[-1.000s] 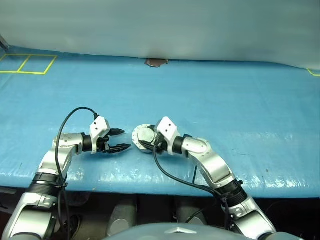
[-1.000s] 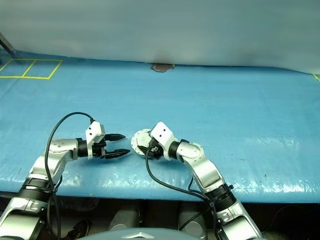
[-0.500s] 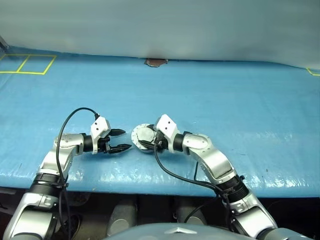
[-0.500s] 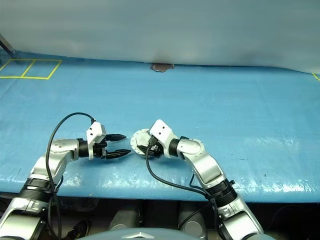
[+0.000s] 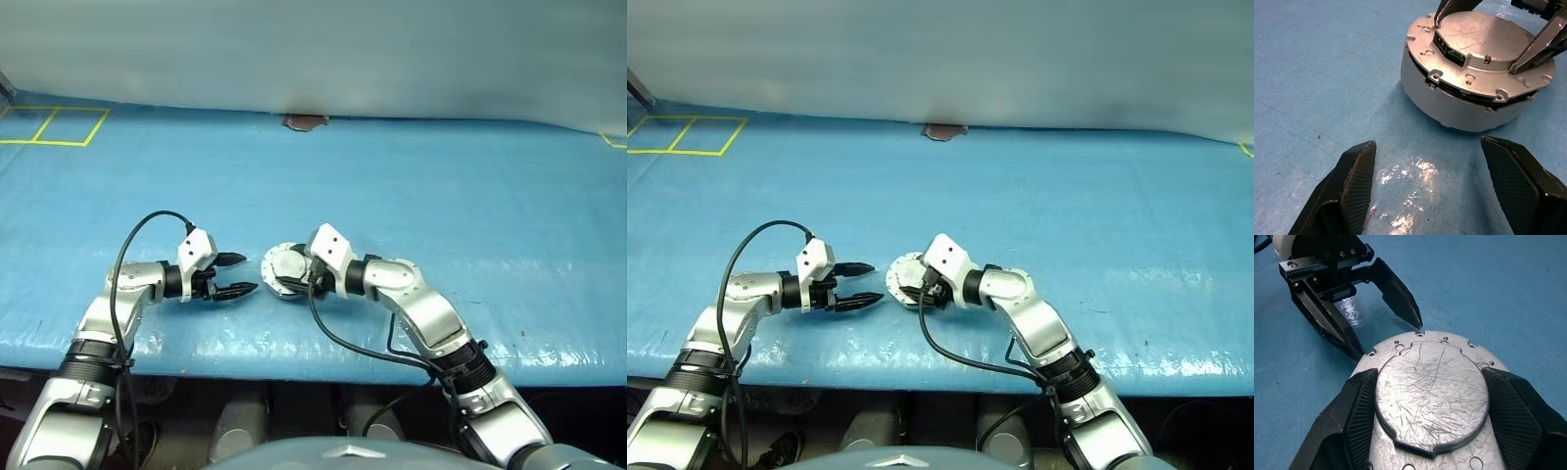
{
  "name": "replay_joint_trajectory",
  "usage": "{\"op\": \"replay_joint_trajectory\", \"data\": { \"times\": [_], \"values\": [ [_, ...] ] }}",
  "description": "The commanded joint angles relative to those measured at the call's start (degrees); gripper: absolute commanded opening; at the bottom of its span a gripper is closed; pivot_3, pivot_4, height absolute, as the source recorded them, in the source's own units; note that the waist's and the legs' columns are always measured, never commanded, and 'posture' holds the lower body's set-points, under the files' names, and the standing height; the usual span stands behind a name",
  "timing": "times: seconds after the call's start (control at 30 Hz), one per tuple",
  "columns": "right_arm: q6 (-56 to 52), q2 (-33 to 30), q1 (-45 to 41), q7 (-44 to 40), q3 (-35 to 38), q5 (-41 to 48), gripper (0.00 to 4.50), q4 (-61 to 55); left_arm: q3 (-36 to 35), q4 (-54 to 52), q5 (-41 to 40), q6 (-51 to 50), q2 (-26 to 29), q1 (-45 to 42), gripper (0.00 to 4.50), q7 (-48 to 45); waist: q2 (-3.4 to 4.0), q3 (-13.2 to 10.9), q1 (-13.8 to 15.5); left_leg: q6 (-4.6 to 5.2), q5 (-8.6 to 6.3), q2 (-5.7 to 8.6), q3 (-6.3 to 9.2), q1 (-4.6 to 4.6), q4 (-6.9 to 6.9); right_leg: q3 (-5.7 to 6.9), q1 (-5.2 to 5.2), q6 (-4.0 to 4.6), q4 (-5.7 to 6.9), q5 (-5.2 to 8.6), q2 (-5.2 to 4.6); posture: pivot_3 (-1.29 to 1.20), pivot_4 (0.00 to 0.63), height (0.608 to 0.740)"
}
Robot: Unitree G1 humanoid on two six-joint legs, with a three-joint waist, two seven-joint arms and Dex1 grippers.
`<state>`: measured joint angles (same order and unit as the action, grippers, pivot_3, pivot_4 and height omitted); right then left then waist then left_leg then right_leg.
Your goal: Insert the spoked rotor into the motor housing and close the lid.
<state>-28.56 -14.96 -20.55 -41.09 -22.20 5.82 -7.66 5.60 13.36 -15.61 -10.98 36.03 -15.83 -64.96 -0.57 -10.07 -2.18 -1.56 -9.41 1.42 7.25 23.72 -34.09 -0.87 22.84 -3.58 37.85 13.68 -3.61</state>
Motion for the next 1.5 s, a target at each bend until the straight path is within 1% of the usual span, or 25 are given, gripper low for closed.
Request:
{"op": "replay_joint_trajectory", "data": {
  "times": [0.03,0.27,0.57,1.07,1.5],
  "values": [
    [2.58,1.18,-0.25,1.08,0.32,0.00,3.04,-0.48,-0.50,-1.19,0.49,0.75,0.09,0.11,3.75,0.29,0.00,0.00,0.01,0.00,0.00,0.00,0.00,0.00,0.00,0.00,0.00,0.00,0.00,0.00,0.00,0.00,0.150,0.740],
    [3.43,1.31,0.37,0.16,-0.59,-0.02,3.04,0.33,-0.75,-1.65,0.45,0.26,0.37,0.19,3.75,0.13,0.00,0.00,0.01,0.00,0.00,0.00,0.00,0.00,0.00,0.00,0.00,-0.05,0.00,-0.03,0.00,0.00,0.150,0.740],
    [4.35,-1.20,-0.17,-2.04,-0.76,-0.52,3.04,-0.10,-0.40,-1.43,0.75,0.24,0.11,-0.18,3.75,-0.16,0.00,0.00,-0.02,0.00,0.00,0.00,0.00,0.00,0.01,0.00,0.00,-0.16,0.00,-0.09,0.00,0.00,0.150,0.740],
    [5.06,0.67,-0.45,-0.65,-0.23,-0.97,3.04,3.71,-0.86,-1.86,0.89,0.40,0.16,0.44,3.75,0.32,0.00,0.00,-0.06,0.00,0.00,0.00,0.00,-0.01,0.01,0.00,0.00,-0.15,-0.01,-0.08,0.00,0.00,0.150,0.740],
    [6.83,-0.54,0.12,-1.17,-1.86,-2.88,3.04,6.81,-0.92,-1.89,0.81,0.46,0.34,0.36,3.75,0.49,0.00,0.00,-0.17,0.00,0.00,-0.02,0.00,-0.06,0.00,0.00,-0.03,-0.11,0.04,-0.06,0.01,0.00,0.150,0.740]
  ]
}}
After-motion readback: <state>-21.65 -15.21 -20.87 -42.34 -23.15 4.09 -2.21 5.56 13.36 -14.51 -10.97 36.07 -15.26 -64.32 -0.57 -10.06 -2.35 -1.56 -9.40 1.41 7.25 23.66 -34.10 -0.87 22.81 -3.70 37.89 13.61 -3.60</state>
